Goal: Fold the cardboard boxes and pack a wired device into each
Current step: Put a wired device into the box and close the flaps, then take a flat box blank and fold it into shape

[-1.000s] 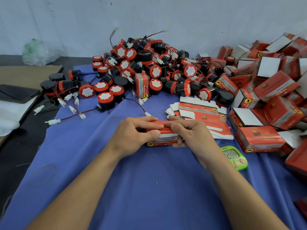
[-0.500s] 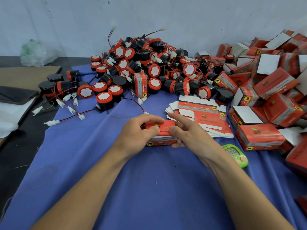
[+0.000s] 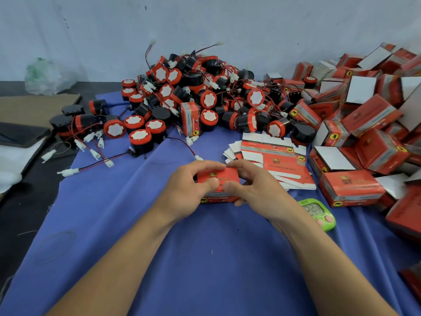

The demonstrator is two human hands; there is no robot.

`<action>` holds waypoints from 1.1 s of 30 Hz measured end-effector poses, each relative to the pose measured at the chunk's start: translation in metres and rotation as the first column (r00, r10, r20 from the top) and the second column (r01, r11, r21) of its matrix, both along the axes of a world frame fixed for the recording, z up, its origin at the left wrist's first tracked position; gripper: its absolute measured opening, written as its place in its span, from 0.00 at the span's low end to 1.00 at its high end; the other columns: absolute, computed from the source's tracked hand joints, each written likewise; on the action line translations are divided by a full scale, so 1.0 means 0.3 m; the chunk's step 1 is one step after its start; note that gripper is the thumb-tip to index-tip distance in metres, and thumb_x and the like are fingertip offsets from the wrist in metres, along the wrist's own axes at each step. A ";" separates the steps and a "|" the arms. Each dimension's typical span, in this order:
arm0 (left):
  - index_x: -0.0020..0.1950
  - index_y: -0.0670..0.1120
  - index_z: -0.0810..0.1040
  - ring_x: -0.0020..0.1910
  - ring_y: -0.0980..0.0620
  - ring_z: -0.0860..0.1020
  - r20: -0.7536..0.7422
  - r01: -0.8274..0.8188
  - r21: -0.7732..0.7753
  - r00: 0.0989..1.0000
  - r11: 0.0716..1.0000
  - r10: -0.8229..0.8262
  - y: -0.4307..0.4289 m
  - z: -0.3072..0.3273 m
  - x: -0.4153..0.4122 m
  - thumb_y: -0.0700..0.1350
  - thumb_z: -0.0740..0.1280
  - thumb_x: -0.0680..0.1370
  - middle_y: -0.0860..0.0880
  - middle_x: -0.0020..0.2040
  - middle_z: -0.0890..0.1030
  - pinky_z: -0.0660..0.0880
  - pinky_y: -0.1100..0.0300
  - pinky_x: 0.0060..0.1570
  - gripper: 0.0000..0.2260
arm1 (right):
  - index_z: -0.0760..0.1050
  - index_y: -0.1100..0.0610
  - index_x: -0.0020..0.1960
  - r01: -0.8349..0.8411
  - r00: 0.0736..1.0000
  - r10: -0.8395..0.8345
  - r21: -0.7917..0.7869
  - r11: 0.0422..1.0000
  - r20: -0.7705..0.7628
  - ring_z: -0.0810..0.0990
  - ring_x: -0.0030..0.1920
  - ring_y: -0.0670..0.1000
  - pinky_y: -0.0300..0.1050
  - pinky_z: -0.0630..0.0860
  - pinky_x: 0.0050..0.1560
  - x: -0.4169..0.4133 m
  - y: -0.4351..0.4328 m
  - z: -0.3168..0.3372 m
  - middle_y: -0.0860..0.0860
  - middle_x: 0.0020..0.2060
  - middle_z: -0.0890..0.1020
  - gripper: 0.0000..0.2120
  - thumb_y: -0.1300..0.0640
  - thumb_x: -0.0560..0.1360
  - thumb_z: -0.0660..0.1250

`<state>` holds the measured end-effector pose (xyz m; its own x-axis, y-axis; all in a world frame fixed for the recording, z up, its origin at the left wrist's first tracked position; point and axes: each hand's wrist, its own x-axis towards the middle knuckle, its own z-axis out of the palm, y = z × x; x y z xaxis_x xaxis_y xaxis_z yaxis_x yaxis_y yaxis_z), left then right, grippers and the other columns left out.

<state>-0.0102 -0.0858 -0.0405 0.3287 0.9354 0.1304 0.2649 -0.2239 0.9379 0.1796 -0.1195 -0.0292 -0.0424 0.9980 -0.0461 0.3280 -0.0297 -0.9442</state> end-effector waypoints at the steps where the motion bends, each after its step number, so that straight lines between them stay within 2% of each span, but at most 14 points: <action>1: 0.56 0.66 0.82 0.54 0.62 0.81 -0.015 -0.006 0.013 1.000 1.000 0.006 -0.001 -0.002 0.003 0.49 0.71 0.76 0.62 0.56 0.83 0.79 0.65 0.52 0.13 | 0.76 0.46 0.62 0.024 1.000 -0.024 0.026 0.999 0.007 0.83 0.36 0.48 0.48 0.83 0.44 -0.004 0.001 0.000 0.44 0.55 0.85 0.16 0.54 0.77 0.74; 6: 0.67 0.68 0.74 0.57 0.65 0.76 -0.205 0.018 0.048 0.979 0.999 -0.008 -0.003 -0.007 0.009 0.59 0.66 0.76 0.63 0.61 0.77 0.73 0.72 0.51 0.18 | 0.73 0.41 0.63 -0.058 0.983 0.052 0.027 0.998 0.177 0.84 0.35 0.49 0.48 0.82 0.47 0.011 -0.008 0.020 0.44 0.55 0.82 0.18 0.47 0.76 0.73; 12: 0.64 0.69 0.74 0.57 0.63 0.78 -0.194 0.013 0.040 0.981 0.999 -0.005 -0.002 -0.011 0.034 0.60 0.65 0.73 0.63 0.60 0.79 0.75 0.71 0.52 0.19 | 0.73 0.39 0.63 -0.105 0.892 0.084 0.023 0.994 0.444 0.80 0.46 0.45 0.46 0.78 0.48 0.023 -0.024 0.058 0.42 0.50 0.81 0.32 0.49 0.63 0.80; 14: 0.64 0.73 0.71 0.58 0.64 0.78 -0.133 -0.001 0.002 0.991 1.000 0.001 -0.003 -0.013 0.039 0.66 0.64 0.72 0.64 0.60 0.79 0.75 0.67 0.55 0.20 | 0.78 0.43 0.55 -0.082 0.896 0.065 0.019 0.996 0.439 0.78 0.39 0.43 0.41 0.75 0.40 0.027 -0.025 0.081 0.43 0.43 0.82 0.24 0.50 0.62 0.81; 16: 0.68 0.69 0.72 0.61 0.59 0.80 0.097 -0.038 -0.095 0.994 0.995 0.047 0.004 -0.010 0.043 0.71 0.62 0.75 0.58 0.61 0.82 0.76 0.59 0.61 0.22 | 0.82 0.46 0.50 -0.146 0.900 0.164 -0.074 0.986 0.403 0.77 0.34 0.45 0.43 0.75 0.35 0.081 -0.029 0.118 0.47 0.39 0.84 0.18 0.49 0.62 0.81; 18: 0.72 0.59 0.74 0.62 0.52 0.81 0.255 -0.100 -0.178 0.956 0.979 0.144 0.017 -0.004 0.047 0.68 0.59 0.81 0.49 0.61 0.83 0.78 0.54 0.62 0.23 | 0.84 0.50 0.54 -0.134 0.979 0.139 -0.044 0.990 0.149 0.78 0.35 0.48 0.43 0.76 0.34 0.170 -0.039 0.174 0.49 0.40 0.85 0.18 0.52 0.64 0.81; 19: 0.73 0.55 0.73 0.62 0.50 0.82 0.286 -0.128 -0.212 0.940 0.969 0.187 0.024 0.001 0.050 0.64 0.57 0.83 0.47 0.60 0.83 0.79 0.56 0.59 0.23 | 0.83 0.52 0.57 -0.048 0.987 0.049 0.011 0.999 -0.152 0.79 0.37 0.48 0.41 0.78 0.36 0.218 -0.044 0.208 0.49 0.43 0.86 0.20 0.54 0.66 0.80; 21: 0.75 0.52 0.72 0.59 0.50 0.82 0.306 -0.161 -0.268 0.921 0.950 0.242 0.032 0.008 0.055 0.56 0.55 0.87 0.45 0.59 0.83 0.81 0.60 0.53 0.19 | 0.78 0.57 0.66 0.138 0.635 -0.064 0.032 0.990 -0.770 0.84 0.48 0.47 0.39 0.82 0.45 0.314 -0.042 0.263 0.51 0.53 0.86 0.25 0.48 0.72 0.74; 22: 0.75 0.51 0.71 0.58 0.50 0.83 0.315 -0.167 -0.290 0.913 0.942 0.259 0.033 0.008 0.057 0.54 0.54 0.88 0.44 0.59 0.83 0.81 0.61 0.51 0.18 | 0.75 0.58 0.69 0.205 0.480 -0.088 0.014 0.979 -0.873 0.85 0.56 0.49 0.40 0.83 0.50 0.357 -0.035 0.281 0.53 0.59 0.85 0.28 0.45 0.73 0.71; 23: 0.75 0.51 0.70 0.57 0.50 0.83 0.330 -0.170 -0.307 0.904 0.936 0.272 0.033 0.010 0.059 0.53 0.54 0.88 0.44 0.58 0.83 0.81 0.62 0.50 0.17 | 0.73 0.57 0.71 0.231 0.442 -0.117 -0.013 0.973 -0.889 0.84 0.60 0.51 0.42 0.83 0.54 0.386 -0.026 0.299 0.54 0.62 0.84 0.29 0.45 0.74 0.69; 28: 0.75 0.50 0.70 0.53 0.49 0.83 0.393 -0.165 -0.366 0.865 0.916 0.313 0.040 0.020 0.048 0.49 0.57 0.88 0.43 0.55 0.84 0.82 0.60 0.49 0.15 | 0.77 0.56 0.66 0.333 0.803 -0.307 -0.042 0.942 -0.511 0.87 0.53 0.53 0.44 0.84 0.49 0.368 0.120 0.312 0.57 0.57 0.86 0.16 0.59 0.79 0.70; 30: 0.73 0.49 0.72 0.52 0.49 0.84 0.429 -0.155 -0.417 0.835 0.896 0.344 0.046 0.023 0.037 0.48 0.59 0.88 0.42 0.54 0.84 0.83 0.59 0.49 0.14 | 0.78 0.54 0.67 0.362 0.924 -0.357 0.012 0.932 -0.137 0.85 0.55 0.54 0.49 0.84 0.53 0.327 0.193 0.310 0.57 0.61 0.83 0.19 0.58 0.76 0.73; 32: 0.66 0.48 0.76 0.49 0.49 0.85 0.476 -0.124 -0.467 0.799 0.875 0.368 0.050 0.028 0.023 0.47 0.60 0.87 0.41 0.54 0.84 0.83 0.57 0.48 0.10 | 0.73 0.52 0.72 0.279 0.894 -0.277 0.045 0.959 0.352 0.80 0.58 0.55 0.48 0.80 0.55 0.286 0.252 0.302 0.54 0.67 0.79 0.27 0.52 0.75 0.74; 33: 0.62 0.48 0.77 0.47 0.49 0.85 0.497 -0.111 -0.484 0.781 0.868 0.377 0.053 0.030 0.016 0.47 0.60 0.87 0.41 0.53 0.84 0.84 0.57 0.47 0.08 | 0.69 0.53 0.76 0.189 0.802 -0.150 -0.007 0.982 0.578 0.78 0.61 0.56 0.46 0.77 0.56 0.261 0.274 0.293 0.55 0.70 0.76 0.32 0.47 0.75 0.74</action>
